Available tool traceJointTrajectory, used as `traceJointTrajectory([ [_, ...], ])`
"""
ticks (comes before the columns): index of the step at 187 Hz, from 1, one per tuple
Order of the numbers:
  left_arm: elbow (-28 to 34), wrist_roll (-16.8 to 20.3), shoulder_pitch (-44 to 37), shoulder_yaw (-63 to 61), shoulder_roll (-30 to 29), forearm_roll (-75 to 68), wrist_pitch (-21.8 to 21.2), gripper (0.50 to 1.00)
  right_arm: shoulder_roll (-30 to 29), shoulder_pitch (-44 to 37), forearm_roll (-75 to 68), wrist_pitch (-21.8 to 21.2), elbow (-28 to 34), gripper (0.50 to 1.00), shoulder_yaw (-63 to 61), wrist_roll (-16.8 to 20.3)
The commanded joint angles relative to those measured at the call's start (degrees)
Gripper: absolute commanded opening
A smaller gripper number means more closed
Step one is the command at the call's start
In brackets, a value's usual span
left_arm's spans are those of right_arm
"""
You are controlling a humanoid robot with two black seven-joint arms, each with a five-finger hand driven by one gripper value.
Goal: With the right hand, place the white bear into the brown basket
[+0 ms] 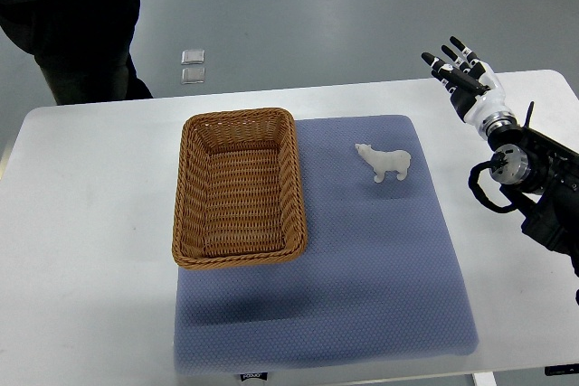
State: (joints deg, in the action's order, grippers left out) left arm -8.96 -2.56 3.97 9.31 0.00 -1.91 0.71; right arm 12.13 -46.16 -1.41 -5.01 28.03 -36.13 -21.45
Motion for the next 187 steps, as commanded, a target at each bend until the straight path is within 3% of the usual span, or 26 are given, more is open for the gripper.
traceJointTrajectory([
  [1, 0.0, 0.02, -0.01, 0.0, 0.0, -0.02, -0.09, 1.0, 0.0, 0.02, 0.0, 0.09, -0.08, 0.924, 0.0, -0.08],
  [187, -0.09, 0.02, -0.01, -0.09, 0.0, -0.02, -0.01, 1.0, 0.26, 0.02, 0.09, -0.09, -0.08, 0.926, 0.18, -0.08],
])
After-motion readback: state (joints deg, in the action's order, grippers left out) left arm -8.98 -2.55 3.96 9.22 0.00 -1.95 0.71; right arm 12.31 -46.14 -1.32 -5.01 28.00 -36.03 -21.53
